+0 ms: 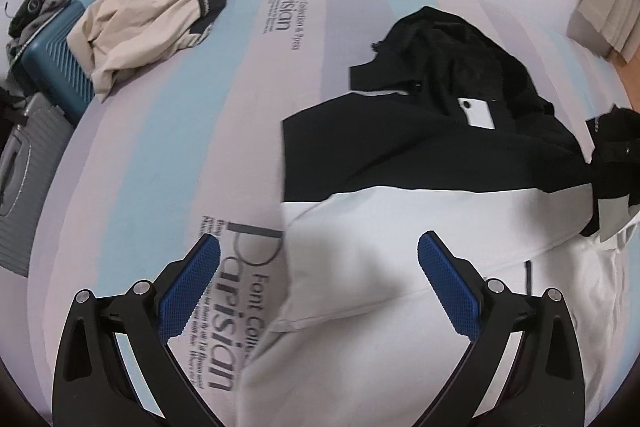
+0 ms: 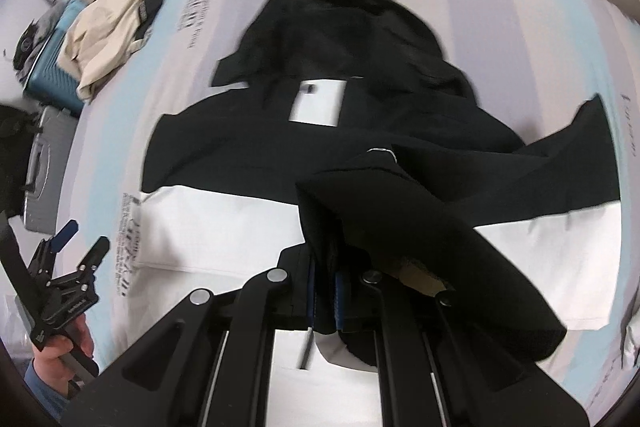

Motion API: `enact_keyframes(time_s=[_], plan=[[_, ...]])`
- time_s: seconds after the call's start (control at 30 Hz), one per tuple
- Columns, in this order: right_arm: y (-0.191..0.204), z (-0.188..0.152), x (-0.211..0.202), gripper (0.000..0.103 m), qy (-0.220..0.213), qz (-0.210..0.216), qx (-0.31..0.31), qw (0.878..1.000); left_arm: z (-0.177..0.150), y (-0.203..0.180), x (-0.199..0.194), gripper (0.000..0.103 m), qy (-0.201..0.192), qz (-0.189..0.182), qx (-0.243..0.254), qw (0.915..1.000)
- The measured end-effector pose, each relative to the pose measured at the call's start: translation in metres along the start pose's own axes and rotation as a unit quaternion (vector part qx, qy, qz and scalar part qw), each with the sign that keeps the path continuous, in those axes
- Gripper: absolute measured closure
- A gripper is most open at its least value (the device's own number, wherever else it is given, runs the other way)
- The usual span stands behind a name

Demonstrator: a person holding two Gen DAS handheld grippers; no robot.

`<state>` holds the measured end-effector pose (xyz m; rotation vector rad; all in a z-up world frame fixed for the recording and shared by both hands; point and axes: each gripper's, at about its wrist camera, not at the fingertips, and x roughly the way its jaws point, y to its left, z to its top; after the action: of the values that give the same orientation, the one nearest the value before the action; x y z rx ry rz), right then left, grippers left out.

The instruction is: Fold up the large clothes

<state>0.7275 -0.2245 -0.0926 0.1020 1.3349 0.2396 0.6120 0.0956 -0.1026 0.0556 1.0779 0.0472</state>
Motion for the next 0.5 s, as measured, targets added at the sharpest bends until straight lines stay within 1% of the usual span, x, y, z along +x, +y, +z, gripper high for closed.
enact_keyframes(time_s=[0.17,0.5], plan=[[0.047,0.008,0.011,0.098,0.009,0.016,-0.022,1.000,-0.001,0.019,0.002,0.006,0.003,-0.002,-0.004,1.0000],[0.126,0.019,0.042,0.098,0.031,0.033,-0.054,0.997,0.000,0.065,0.011,0.006,0.008,-0.012,-0.010,0.9998]])
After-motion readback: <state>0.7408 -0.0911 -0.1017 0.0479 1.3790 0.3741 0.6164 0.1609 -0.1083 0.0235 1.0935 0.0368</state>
